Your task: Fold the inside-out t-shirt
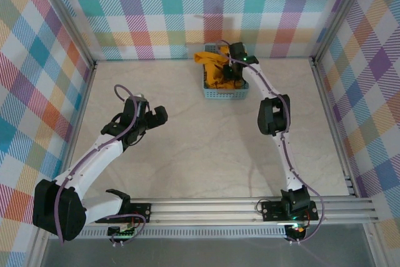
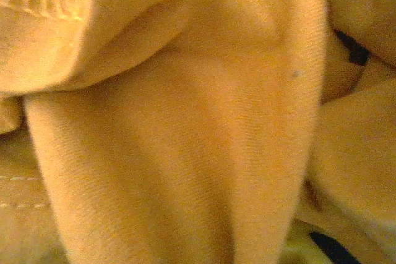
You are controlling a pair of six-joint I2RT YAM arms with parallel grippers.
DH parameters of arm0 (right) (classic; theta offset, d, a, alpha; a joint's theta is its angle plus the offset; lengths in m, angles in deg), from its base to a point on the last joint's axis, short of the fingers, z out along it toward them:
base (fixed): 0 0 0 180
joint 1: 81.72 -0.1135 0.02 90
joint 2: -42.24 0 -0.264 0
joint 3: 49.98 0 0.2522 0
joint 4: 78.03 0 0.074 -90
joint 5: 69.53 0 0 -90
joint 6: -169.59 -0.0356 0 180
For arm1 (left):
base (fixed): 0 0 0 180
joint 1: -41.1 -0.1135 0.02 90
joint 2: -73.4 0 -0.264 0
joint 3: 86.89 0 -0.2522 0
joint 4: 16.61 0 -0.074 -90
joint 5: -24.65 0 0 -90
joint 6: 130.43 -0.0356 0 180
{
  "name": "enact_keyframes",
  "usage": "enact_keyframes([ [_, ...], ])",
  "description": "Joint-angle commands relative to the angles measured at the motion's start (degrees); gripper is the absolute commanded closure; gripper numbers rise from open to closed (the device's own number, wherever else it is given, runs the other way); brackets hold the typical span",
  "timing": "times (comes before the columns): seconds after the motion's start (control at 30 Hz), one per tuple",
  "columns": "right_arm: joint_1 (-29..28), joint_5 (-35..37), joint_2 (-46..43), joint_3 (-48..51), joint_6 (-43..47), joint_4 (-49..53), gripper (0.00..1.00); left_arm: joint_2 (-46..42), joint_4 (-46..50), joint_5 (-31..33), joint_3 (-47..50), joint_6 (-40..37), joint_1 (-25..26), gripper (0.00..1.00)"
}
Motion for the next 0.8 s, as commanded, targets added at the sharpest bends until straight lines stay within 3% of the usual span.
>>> enact_keyframes([
  [0.0, -1.25, 3.28, -8.32, 5.65, -1.07, -0.69, 0.86, -1.54, 1.43, 0.22, -0.63, -0.37, 0.56, 0.00],
  [0.2, -0.50, 9.55, -19.17, 19.43, -2.14, -5.78, 0.99, -2.32, 3.35, 0.16, -1.40, -1.12, 0.56, 0.00],
  [0.4, 1.46, 15.26, -23.97, 23.72, -2.65, -6.17, 1.00, -4.05, 4.07, 0.23, -0.97, -1.14, 0.56, 0.00],
  [0.57, 7.77, 11.15, -25.98, 30.83, -6.80, -7.56, 1.00, -6.22, 4.94, 1.16, -0.13, -1.38, 0.56, 0.00],
  [0.77, 15.21, 12.84, -26.26, 34.37, -7.80, -7.19, 1.00, -7.29, 5.88, 1.78, 0.22, -1.53, 0.56, 0.00],
])
